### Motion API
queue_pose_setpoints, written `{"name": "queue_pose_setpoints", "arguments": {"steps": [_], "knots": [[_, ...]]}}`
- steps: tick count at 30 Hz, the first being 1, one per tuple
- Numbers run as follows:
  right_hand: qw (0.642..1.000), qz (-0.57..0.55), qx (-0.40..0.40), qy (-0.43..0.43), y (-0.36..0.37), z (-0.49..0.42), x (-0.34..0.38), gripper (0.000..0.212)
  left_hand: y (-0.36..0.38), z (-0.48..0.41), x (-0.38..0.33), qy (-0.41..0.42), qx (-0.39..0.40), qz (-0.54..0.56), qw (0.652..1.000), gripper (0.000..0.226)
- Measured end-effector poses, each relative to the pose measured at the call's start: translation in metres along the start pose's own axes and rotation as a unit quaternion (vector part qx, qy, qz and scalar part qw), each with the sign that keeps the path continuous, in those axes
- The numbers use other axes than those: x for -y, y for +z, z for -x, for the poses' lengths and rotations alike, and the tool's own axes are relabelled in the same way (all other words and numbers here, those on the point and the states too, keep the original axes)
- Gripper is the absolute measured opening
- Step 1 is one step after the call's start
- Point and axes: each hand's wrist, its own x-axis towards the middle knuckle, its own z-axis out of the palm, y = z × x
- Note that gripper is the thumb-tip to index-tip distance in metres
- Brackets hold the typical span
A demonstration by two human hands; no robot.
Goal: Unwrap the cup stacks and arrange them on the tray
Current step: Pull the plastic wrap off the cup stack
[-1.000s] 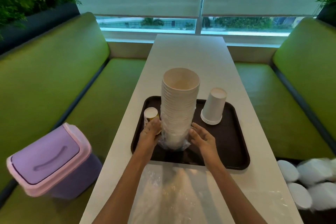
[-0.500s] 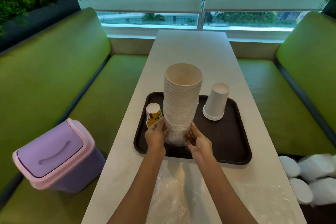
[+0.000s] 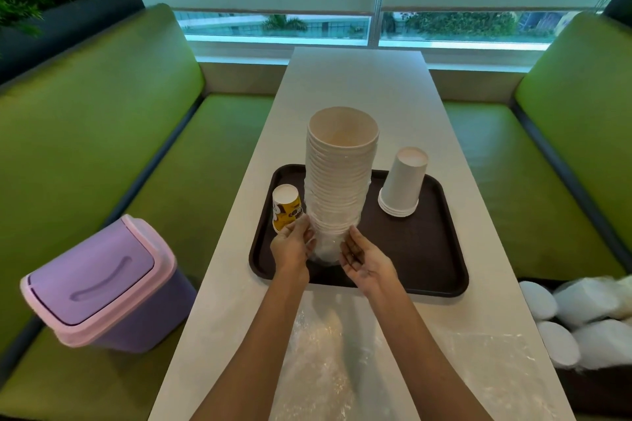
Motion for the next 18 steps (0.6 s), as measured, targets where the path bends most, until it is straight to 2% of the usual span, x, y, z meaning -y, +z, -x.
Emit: {"name": "queue_pose_setpoints", "arguments": {"steps": [4,10,13,18], "knots": [[1.0,0.017,-0.007,-0.004,-0.002,0.0,0.002,0.007,-0.001,0.002,0.004,0.001,0.003,0.002,1.0,0.008],[0.998,0.037,0.005,-0.046,-0.007,-0.001,-0.003,0.012,-0.009,0.02,0.023,-0.038,0.016,0.007,0.999,0.029],[0.997,0.044,0.01,-0.062,-0.009,-0.002,-0.007,0.012,-0.007,0.029,0.03,-0.065,0.026,0.029,0.997,0.031],[0.995,0.069,0.004,-0.068,-0.01,-0.006,-0.009,0.013,-0.003,0.029,0.026,-0.054,0.023,0.042,0.997,0.029]]}}
